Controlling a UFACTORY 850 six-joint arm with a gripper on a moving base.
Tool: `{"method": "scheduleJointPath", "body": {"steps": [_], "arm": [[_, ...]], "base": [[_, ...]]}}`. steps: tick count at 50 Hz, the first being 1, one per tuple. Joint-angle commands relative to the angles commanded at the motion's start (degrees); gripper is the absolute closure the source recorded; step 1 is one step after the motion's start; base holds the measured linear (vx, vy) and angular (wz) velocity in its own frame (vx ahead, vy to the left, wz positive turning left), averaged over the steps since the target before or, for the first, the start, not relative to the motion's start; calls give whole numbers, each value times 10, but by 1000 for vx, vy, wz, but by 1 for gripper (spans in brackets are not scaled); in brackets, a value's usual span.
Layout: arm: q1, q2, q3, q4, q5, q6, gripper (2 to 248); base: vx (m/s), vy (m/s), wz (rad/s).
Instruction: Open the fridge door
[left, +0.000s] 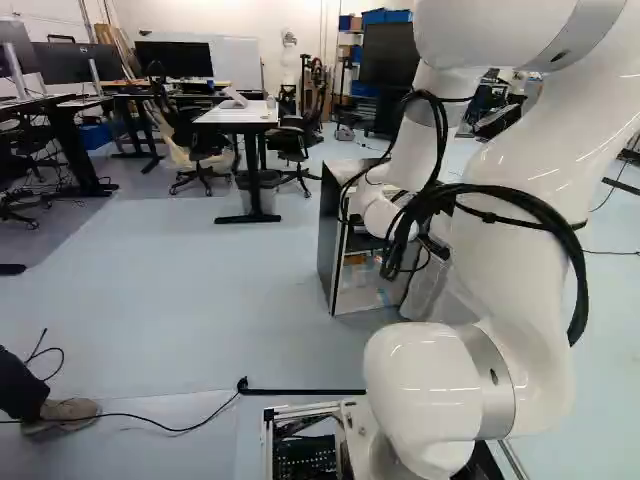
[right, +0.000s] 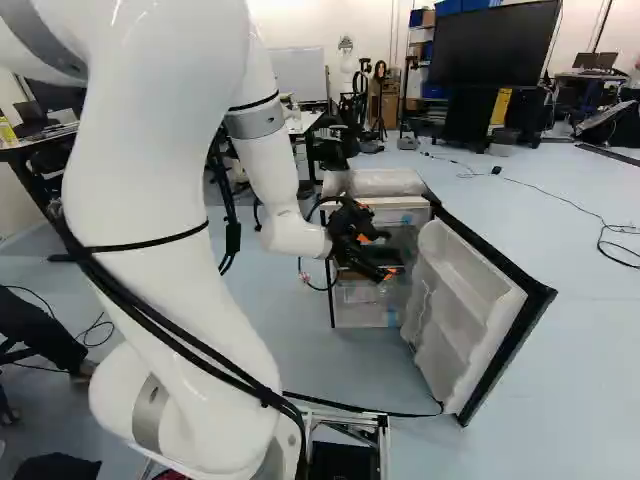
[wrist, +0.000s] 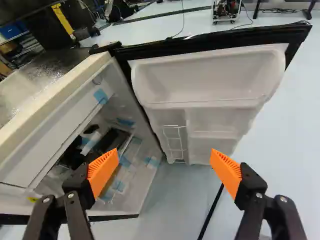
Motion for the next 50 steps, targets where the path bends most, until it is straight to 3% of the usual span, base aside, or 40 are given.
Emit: {"method": "scheduleJointPath", "body": {"steps": [27,50], "arm": [[2,8,6,-17,-1,0,3],[9,33,25,-63,-1,0,3]], "base": [[0,0,0],[0,0,0]]}}
